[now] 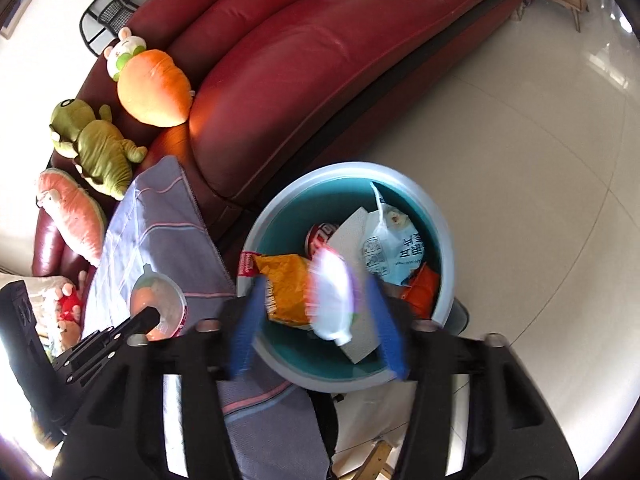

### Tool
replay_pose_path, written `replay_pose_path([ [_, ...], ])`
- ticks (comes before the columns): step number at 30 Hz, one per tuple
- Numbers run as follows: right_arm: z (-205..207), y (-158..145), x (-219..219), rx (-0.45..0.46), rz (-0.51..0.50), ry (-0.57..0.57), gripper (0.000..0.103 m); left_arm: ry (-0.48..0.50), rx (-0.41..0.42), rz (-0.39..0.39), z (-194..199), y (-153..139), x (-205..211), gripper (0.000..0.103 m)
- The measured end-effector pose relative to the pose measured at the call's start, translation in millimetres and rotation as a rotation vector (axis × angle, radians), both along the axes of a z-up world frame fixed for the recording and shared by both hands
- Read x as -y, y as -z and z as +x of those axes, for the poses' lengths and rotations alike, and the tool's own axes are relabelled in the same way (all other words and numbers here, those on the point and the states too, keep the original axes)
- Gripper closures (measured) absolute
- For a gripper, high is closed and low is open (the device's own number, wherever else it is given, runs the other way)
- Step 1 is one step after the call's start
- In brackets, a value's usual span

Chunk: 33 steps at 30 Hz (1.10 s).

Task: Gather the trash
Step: 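Open the right tool then the left tool over the bucket to drop both lids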

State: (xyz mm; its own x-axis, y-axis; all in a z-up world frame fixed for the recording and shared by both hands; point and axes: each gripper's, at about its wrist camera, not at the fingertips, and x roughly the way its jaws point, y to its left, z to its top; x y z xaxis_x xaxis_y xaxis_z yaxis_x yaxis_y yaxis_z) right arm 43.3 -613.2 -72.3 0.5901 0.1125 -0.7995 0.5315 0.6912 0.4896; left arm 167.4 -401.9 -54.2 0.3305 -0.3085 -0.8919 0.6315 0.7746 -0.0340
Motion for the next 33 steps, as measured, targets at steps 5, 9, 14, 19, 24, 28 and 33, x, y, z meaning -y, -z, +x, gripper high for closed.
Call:
replay_pose_path([
  [5, -7, -1, 2, -0.027, -0.039, 0.015, 0.032, 0.01, -0.026, -0.002, 3, 9, 7, 0.098],
  [9, -12, -3, 4, -0.057, -0.071, 0.017, 0.029, 0.023, -0.042, -0.008, 4, 14, 15, 0.098],
  [14, -13, -2, 2, -0.1, -0.104, 0.006, 0.025, 0.041, -0.063, -0.017, 3, 21, 28, 0.098],
  [19, -18, 0, 6, -0.12, -0.111, 0.023, 0.025, 0.066, -0.08, -0.019, 1, 30, 45, 0.098],
  [24, -24, 2, 11, -0.132, -0.111, 0.041, 0.025, 0.088, -0.098, -0.019, -1, 37, 59, 0.098],
  [28, -28, 3, 13, -0.14, -0.124, 0.053, 0.025, 0.099, -0.115, -0.018, -2, 41, 65, 0.096],
  [33, -32, 5, 15, -0.147, -0.115, 0.066, 0.025, 0.089, -0.073, 0.01, -7, 41, 67, 0.033],
])
